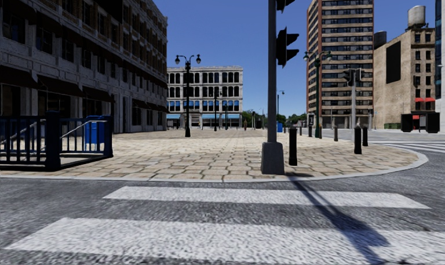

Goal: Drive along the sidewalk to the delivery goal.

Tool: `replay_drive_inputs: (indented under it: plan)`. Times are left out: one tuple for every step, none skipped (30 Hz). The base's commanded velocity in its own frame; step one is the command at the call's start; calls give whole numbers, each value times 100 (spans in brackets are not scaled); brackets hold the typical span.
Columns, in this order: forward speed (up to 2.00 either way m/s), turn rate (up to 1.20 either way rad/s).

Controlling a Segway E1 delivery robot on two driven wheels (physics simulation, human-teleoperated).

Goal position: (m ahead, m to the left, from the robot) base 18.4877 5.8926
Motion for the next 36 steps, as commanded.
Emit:
replay_drive_inputs:
  plan:
    - [200, 16]
    - [200, 18]
    - [200, 19]
    - [200, 20]
    - [200, 20]
    - [200, 22]
    - [200, 23]
    - [200, 25]
    - [200, 25]
    - [200, 28]
    - [200, 28]
    - [200, 28]
    - [200, 29]
    - [200, 29]
    - [200, 29]
    - [200, 29]
    - [200, 29]
    - [200, 29]
    - [200, 29]
    - [200, 29]
    - [200, 22]
    - [200, 9]
    - [200, 9]
    - [200, 1]
    - [200, 0]
    - [200, 0]
    - [200, 0]
    - [200, 0]
    - [200, 0]
    - [200, 0]
    - [200, 0]
    - [200, 0]
    - [200, 0]
    - [200, 0]
    - [200, 0]
    - [200, 0]
